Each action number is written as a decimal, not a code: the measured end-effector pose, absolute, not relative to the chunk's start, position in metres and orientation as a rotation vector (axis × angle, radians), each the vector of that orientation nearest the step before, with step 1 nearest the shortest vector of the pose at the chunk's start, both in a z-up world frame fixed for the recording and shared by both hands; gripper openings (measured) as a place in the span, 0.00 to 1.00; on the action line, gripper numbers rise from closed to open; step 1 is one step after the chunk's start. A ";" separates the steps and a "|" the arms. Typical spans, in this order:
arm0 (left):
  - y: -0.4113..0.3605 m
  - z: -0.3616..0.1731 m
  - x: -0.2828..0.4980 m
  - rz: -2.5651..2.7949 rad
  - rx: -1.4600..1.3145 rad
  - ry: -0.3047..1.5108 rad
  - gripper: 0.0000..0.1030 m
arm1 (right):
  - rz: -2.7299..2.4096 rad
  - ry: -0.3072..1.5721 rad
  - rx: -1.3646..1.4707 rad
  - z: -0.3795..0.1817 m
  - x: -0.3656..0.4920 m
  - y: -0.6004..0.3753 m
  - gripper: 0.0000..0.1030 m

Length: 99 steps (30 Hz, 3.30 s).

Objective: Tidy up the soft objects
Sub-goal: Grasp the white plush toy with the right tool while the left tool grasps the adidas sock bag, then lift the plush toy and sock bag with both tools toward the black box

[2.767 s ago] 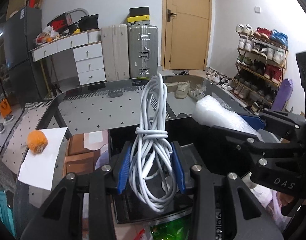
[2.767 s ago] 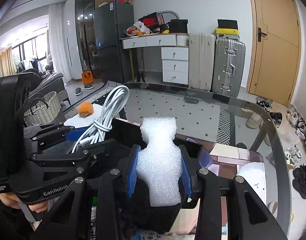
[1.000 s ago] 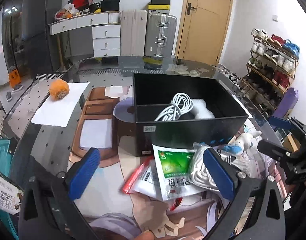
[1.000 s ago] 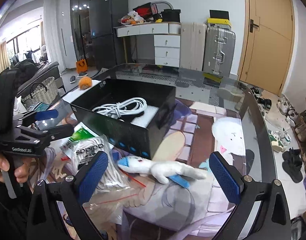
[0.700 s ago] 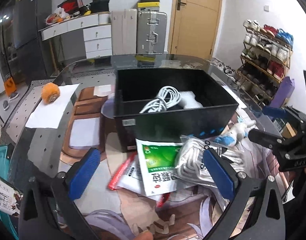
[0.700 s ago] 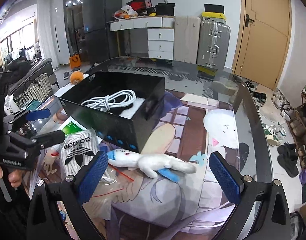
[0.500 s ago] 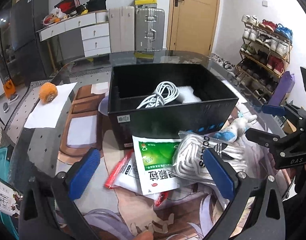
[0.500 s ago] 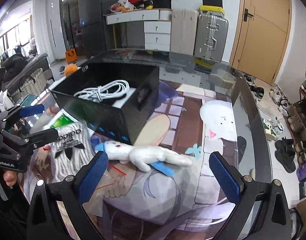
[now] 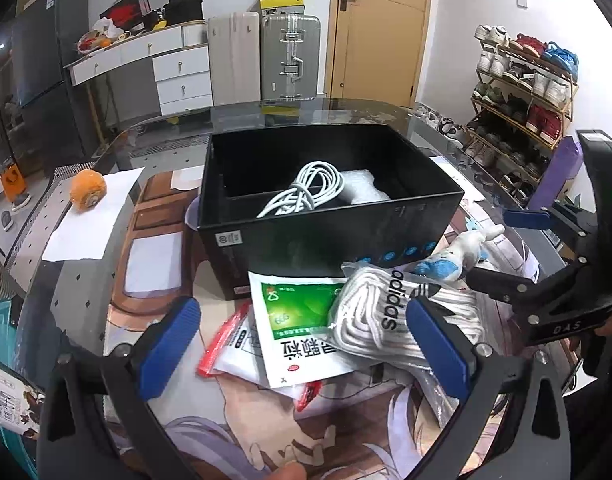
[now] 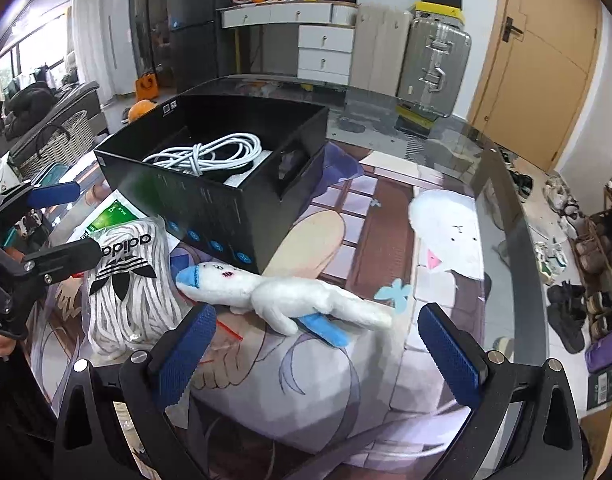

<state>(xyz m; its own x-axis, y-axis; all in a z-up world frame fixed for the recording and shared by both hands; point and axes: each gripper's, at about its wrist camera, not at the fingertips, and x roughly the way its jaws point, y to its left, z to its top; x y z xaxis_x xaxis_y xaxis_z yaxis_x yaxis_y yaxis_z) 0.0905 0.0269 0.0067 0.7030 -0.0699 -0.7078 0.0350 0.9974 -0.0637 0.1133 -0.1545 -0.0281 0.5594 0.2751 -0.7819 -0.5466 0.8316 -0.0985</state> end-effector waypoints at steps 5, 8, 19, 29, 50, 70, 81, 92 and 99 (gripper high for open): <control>0.025 0.005 0.093 -0.068 -0.038 0.800 1.00 | 0.537 0.856 -0.410 -0.035 0.124 -0.147 1.00; 0.026 0.004 0.094 -0.072 -0.042 0.802 1.00 | 0.551 0.874 -0.412 -0.040 0.132 -0.144 1.00; 0.023 0.003 0.096 -0.096 -0.037 0.807 1.00 | 0.679 0.943 -0.380 -0.048 0.138 -0.131 0.72; 0.024 0.007 0.092 -0.098 -0.036 0.796 1.00 | 0.707 0.888 -0.438 -0.042 0.109 -0.128 0.34; -0.026 -0.003 0.097 -0.268 0.020 0.871 1.00 | 0.687 0.800 -0.376 -0.014 0.076 -0.170 0.34; -0.020 0.013 0.095 -0.159 -0.107 0.965 1.00 | 0.603 0.787 -0.339 -0.008 0.083 -0.193 0.34; -0.041 0.003 0.109 -0.080 -0.119 1.043 1.00 | 0.593 0.797 -0.305 -0.007 0.081 -0.212 0.34; -0.056 -0.014 0.127 0.007 -0.098 1.041 1.00 | 0.592 0.808 -0.323 -0.010 0.081 -0.209 0.34; -0.052 -0.019 0.125 -0.091 -0.097 0.991 0.66 | 0.582 0.814 -0.333 -0.012 0.086 -0.205 0.34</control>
